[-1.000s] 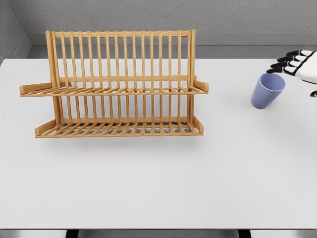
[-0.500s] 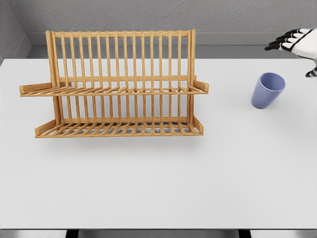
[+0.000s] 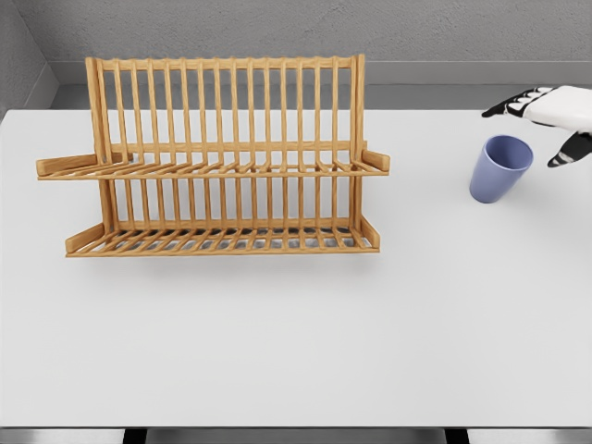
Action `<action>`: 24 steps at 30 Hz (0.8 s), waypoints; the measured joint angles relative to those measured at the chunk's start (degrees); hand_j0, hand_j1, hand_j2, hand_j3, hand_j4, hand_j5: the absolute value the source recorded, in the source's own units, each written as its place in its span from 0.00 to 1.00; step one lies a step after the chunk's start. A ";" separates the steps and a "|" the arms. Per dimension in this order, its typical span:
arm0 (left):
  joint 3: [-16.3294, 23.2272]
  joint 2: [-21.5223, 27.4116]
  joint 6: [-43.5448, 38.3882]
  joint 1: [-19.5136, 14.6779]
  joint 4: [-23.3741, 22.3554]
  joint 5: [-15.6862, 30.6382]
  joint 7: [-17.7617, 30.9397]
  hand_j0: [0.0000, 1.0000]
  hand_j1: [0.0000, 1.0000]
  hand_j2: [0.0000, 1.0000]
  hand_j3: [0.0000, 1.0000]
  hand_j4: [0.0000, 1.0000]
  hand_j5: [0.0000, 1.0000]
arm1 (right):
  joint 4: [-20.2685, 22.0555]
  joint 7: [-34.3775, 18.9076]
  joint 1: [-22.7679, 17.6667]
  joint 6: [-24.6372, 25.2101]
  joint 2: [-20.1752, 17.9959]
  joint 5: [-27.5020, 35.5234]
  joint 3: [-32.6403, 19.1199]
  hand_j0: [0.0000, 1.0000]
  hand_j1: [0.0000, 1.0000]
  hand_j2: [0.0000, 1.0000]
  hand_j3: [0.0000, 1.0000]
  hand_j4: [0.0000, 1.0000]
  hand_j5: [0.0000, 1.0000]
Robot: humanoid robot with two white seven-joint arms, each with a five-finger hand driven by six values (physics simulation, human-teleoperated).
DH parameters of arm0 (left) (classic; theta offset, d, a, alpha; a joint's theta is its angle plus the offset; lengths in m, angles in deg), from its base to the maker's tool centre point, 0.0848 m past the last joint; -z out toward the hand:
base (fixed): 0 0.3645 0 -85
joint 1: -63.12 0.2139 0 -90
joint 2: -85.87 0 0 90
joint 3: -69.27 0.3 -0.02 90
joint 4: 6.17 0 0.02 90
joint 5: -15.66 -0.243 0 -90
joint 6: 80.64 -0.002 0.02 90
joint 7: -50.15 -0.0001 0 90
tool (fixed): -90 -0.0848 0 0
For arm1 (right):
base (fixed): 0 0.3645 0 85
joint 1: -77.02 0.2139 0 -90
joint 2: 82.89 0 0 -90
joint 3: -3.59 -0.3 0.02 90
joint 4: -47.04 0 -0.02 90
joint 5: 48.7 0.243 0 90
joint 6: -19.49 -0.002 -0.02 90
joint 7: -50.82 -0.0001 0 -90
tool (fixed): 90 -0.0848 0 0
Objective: Right arm put cup on second shelf
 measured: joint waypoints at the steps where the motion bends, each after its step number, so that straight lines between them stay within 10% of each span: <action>1: 0.00 0.00 0.00 0.00 0.00 0.00 0.00 1.00 1.00 1.00 1.00 1.00 1.00 | -0.73 0.00 0.18 0.00 0.42 -0.02 0.35 1.00 1.00 1.00 1.00 1.00 1.00; 15: 0.01 0.00 0.00 0.00 0.00 0.00 0.00 1.00 1.00 1.00 1.00 1.00 1.00 | -11.77 0.00 4.31 -0.01 5.84 -2.16 5.50 1.00 1.00 1.00 1.00 1.00 1.00; 24: 0.00 0.00 0.00 0.00 0.00 0.00 0.00 1.00 1.00 1.00 1.00 1.00 1.00 | -11.52 0.00 5.01 0.00 6.56 -2.91 5.71 1.00 1.00 1.00 1.00 1.00 1.00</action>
